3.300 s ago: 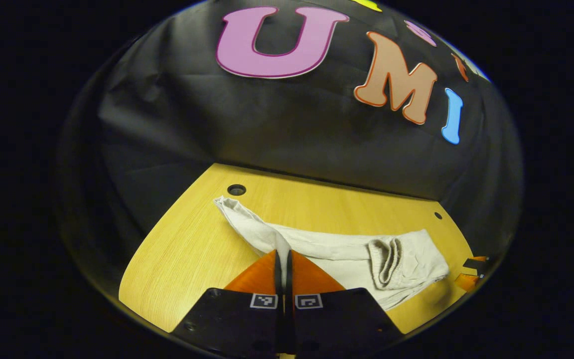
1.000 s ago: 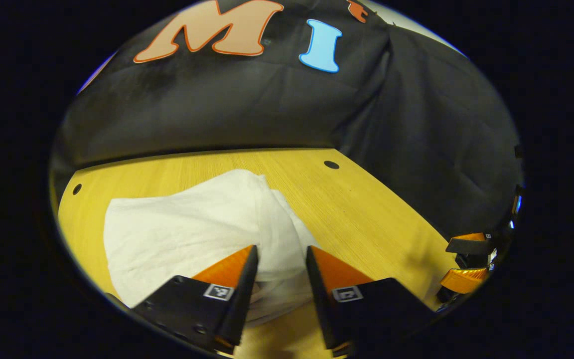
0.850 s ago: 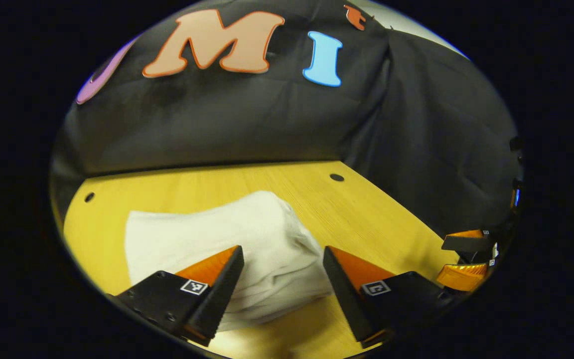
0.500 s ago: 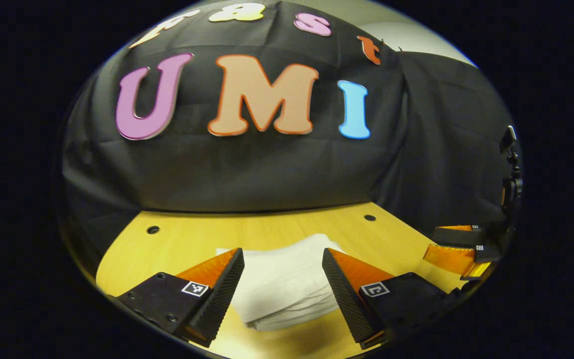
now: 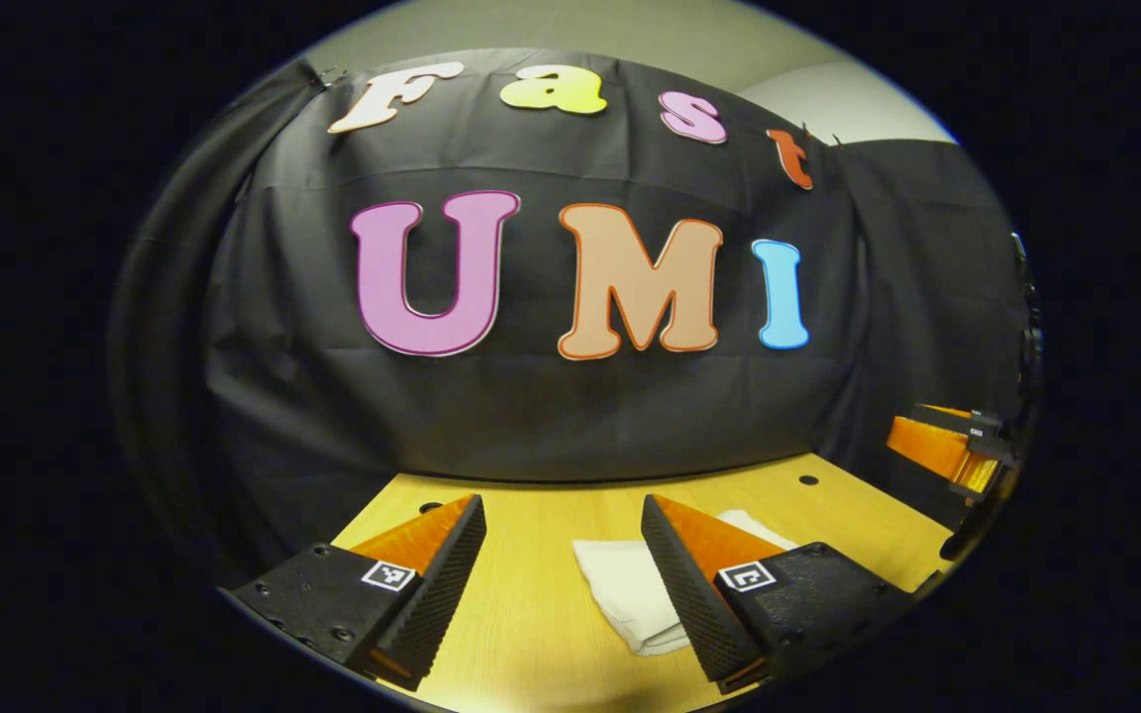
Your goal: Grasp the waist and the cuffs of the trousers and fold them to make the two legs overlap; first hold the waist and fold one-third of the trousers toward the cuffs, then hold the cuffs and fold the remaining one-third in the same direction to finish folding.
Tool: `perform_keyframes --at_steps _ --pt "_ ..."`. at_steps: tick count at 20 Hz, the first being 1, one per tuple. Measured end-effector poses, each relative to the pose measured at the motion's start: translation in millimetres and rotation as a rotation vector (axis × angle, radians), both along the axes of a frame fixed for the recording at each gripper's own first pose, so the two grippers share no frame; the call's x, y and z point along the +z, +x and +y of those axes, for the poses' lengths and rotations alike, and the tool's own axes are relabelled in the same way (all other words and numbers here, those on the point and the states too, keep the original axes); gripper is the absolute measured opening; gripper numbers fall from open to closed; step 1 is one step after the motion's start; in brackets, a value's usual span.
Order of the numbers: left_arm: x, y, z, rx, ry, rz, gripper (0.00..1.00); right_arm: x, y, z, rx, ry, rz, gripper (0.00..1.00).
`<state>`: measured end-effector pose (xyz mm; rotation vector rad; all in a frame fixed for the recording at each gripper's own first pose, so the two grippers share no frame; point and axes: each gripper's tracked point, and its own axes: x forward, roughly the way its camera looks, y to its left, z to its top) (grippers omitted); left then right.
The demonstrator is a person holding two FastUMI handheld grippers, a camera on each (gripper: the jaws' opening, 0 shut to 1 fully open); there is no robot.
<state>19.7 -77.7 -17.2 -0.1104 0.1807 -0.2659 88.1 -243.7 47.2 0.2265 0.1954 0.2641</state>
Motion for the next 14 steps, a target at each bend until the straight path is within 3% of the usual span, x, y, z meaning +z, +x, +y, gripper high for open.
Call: perform_keyframes --at_steps 5,14 --pt "15.8 -3.4 24.0 0.025 0.024 -0.054 0.95 14.2 -2.7 12.9 -0.015 0.018 -0.014 0.97" --pt "47.3 -6.0 32.9 0.028 0.018 -0.127 0.95 57.2 -9.6 22.5 -0.004 -0.043 -0.129 0.95"
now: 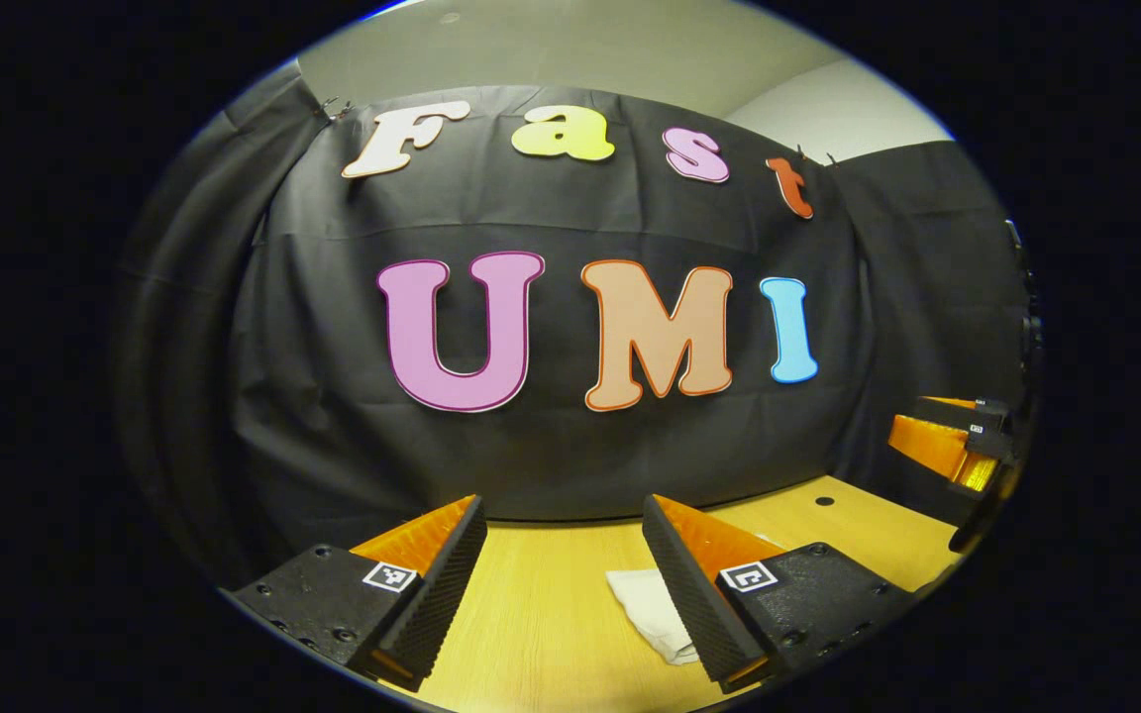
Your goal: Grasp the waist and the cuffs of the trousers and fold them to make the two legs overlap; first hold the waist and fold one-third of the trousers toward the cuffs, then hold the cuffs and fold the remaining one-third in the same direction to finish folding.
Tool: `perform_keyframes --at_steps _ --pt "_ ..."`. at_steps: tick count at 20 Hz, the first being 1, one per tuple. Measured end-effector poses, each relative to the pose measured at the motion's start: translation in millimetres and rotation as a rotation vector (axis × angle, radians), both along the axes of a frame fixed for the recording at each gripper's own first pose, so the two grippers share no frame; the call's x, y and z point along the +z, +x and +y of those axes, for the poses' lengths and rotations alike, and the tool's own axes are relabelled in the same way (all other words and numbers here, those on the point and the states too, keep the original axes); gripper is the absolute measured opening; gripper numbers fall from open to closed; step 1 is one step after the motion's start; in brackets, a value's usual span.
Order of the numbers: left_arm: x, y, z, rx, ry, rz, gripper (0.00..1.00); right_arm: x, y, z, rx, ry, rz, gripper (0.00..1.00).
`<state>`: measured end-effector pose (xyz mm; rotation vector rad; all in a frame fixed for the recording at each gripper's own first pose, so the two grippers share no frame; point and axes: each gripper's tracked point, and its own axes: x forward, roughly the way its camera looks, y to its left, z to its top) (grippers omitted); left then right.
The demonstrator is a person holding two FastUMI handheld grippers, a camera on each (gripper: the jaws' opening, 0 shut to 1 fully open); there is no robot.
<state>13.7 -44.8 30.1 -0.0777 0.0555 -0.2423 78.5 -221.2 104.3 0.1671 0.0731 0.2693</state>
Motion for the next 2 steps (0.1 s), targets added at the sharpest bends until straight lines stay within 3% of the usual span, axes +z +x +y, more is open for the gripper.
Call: perform_keyframes --at_steps 2 --pt "2.3 -2.6 0.3 0.003 -0.011 -0.005 0.95 6.7 -2.9 2.9 0.008 -0.013 -0.019 0.96"
